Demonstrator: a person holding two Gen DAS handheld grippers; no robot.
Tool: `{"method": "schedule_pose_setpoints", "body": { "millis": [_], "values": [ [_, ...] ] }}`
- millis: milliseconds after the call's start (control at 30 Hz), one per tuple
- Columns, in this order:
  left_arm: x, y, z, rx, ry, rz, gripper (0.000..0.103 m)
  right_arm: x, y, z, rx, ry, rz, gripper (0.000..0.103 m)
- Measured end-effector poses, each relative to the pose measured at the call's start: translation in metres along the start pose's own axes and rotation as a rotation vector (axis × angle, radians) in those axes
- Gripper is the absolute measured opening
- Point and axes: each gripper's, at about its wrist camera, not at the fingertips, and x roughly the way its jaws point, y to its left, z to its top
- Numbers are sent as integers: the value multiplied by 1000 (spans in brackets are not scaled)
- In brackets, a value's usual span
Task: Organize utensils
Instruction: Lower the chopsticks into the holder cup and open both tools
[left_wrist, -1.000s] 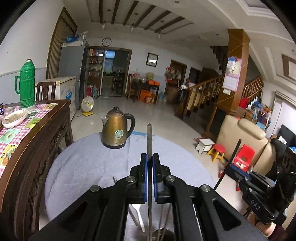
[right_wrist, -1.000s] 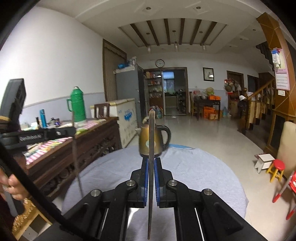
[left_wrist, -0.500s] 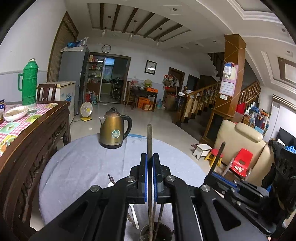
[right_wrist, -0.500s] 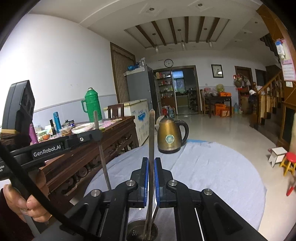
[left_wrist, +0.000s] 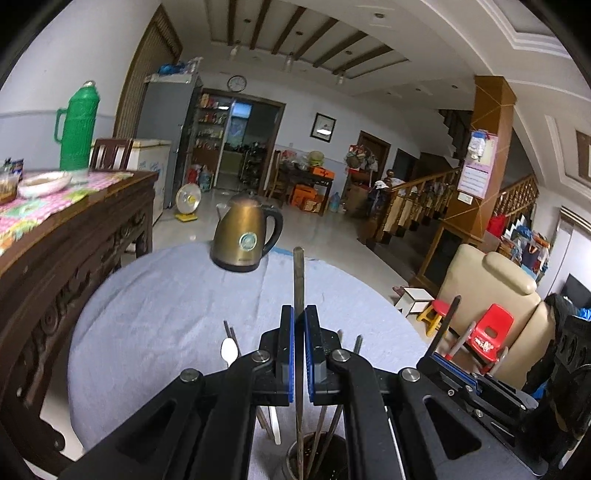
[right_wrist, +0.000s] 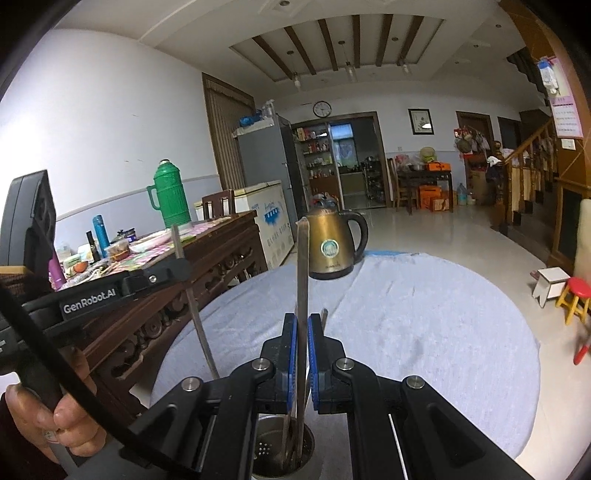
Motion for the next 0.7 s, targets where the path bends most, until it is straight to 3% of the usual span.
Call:
{"method": "schedule_pose_setpoints", "body": {
  "millis": [700],
  "values": [
    [18,19,-43,-46,102,26,6,15,-15,-29,61,74,-15,6]
  ]
}}
